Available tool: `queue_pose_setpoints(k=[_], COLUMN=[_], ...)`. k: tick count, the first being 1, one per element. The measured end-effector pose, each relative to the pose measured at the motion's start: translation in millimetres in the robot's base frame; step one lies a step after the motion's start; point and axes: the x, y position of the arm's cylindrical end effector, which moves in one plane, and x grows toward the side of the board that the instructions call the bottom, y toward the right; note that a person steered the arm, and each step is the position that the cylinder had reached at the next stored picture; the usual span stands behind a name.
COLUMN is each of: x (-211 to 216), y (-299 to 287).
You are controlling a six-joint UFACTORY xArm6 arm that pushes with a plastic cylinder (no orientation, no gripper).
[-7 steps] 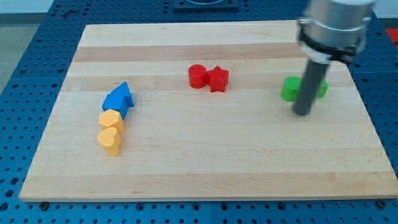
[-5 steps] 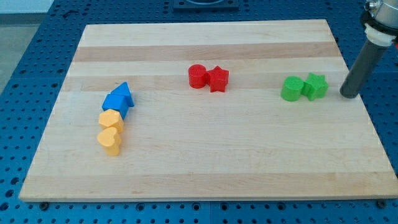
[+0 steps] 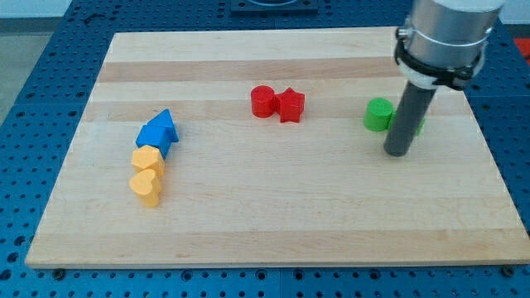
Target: Push the green star along with the green circle slightly left
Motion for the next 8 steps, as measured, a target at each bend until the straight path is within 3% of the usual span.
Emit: queue_pose_setpoints(k=[1,2,4,6,8], x=[-1.0,-17.6,-32.1,-32.0,-32.1], y=[-7.9,48.5,53.6,43.6,-11.8])
